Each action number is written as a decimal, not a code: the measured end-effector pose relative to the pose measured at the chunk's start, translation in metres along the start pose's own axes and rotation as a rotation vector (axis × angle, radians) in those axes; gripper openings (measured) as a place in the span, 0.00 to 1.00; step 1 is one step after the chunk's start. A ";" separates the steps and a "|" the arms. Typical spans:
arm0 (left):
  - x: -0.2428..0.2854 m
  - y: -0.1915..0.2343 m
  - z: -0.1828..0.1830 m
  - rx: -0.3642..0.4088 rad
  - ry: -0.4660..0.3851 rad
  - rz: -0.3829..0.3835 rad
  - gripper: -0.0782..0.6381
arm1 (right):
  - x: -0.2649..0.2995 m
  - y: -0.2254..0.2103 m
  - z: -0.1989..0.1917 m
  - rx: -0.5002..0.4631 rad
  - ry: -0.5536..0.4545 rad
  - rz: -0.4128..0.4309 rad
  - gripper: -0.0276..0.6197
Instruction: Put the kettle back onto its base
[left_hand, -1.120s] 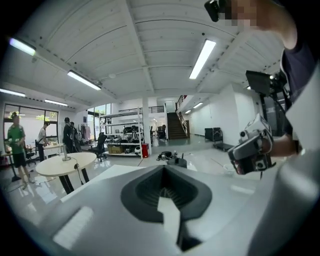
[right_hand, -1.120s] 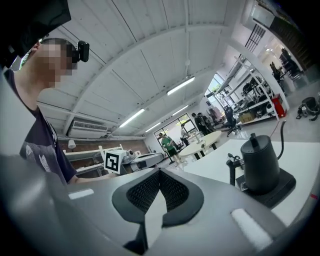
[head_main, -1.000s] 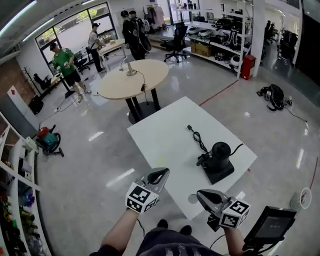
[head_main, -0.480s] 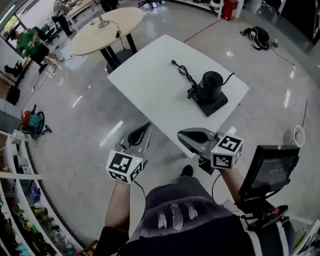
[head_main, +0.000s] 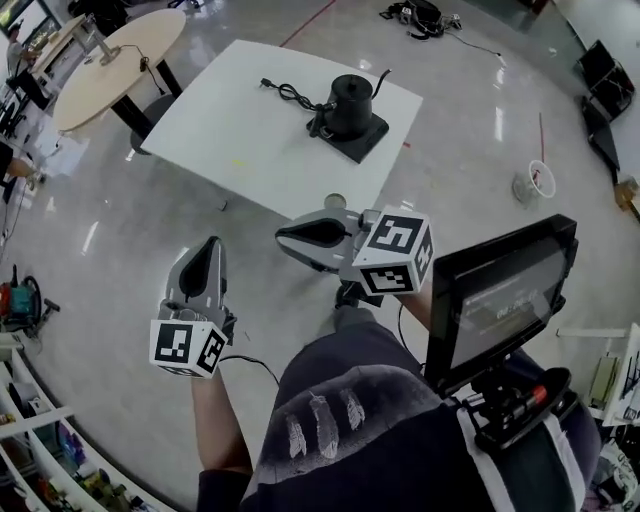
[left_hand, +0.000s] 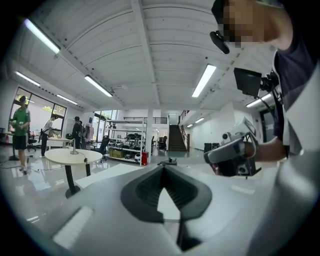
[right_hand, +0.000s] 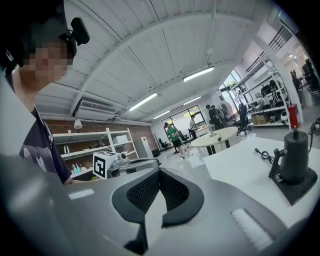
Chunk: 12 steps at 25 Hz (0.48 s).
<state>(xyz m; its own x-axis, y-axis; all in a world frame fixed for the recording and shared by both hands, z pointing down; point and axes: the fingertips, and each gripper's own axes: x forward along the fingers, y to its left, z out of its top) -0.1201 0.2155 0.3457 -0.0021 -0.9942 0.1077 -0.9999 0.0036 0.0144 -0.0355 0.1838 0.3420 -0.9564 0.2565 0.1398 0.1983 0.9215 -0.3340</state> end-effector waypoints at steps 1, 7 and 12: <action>-0.009 0.001 -0.001 -0.007 -0.003 0.000 0.11 | 0.003 0.009 0.000 -0.004 0.000 -0.003 0.05; -0.058 -0.009 -0.007 -0.021 -0.019 -0.034 0.11 | 0.014 0.056 -0.014 -0.001 0.008 -0.021 0.05; -0.086 -0.028 -0.014 -0.031 -0.028 -0.082 0.11 | 0.018 0.084 -0.043 -0.025 0.049 -0.032 0.05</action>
<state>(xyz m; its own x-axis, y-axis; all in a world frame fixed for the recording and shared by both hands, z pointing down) -0.0922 0.3024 0.3502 0.0792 -0.9939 0.0766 -0.9958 -0.0753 0.0528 -0.0269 0.2782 0.3562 -0.9507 0.2405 0.1959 0.1738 0.9361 -0.3057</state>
